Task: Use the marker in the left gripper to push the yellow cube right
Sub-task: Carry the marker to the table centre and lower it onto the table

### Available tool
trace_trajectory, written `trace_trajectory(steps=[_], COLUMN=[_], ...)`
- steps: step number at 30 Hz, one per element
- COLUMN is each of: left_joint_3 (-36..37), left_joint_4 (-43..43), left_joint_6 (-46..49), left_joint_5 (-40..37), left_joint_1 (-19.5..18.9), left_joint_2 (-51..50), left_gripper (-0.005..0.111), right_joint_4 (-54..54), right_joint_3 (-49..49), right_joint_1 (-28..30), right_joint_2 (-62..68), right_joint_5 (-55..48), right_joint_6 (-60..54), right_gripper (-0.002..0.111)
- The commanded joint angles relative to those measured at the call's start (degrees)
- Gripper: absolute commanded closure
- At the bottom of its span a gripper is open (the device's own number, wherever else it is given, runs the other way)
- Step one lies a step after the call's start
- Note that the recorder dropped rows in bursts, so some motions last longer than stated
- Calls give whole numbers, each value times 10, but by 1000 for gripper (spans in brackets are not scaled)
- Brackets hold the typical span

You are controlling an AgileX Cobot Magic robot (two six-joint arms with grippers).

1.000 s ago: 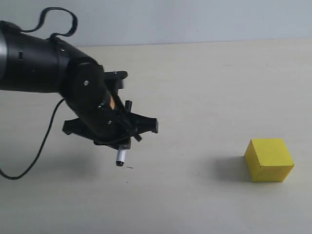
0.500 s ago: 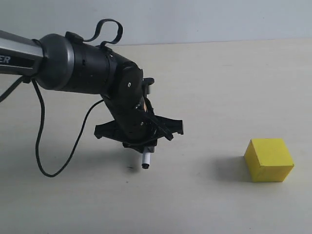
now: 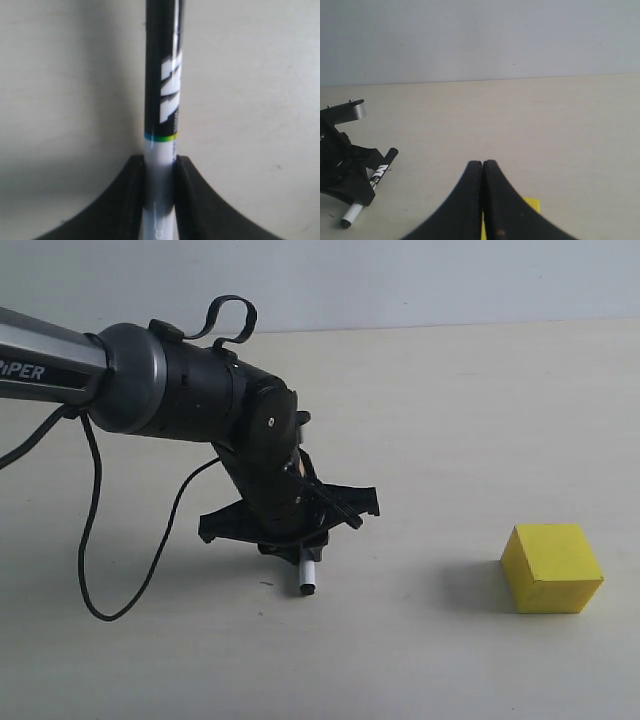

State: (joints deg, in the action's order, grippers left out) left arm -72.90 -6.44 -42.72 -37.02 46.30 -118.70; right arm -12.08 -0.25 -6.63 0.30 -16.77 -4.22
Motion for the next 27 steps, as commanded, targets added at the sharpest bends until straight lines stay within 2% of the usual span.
trace_trajectory(steps=[1, 27], left_joint_3=[-4, -4], left_joint_4=[-2, -1], left_joint_6=[-16, -12], left_joint_5=[7, -17], left_joint_1=[2, 2], left_joint_2=[2, 2], left_gripper=[107, 107], right_joint_4=[1, 1], right_joint_3=[3, 3], right_joint_1=[-1, -1], right_joint_2=[-3, -3], right_joint_5=[4, 4], right_joint_6=[-2, -2], right_gripper=[108, 108])
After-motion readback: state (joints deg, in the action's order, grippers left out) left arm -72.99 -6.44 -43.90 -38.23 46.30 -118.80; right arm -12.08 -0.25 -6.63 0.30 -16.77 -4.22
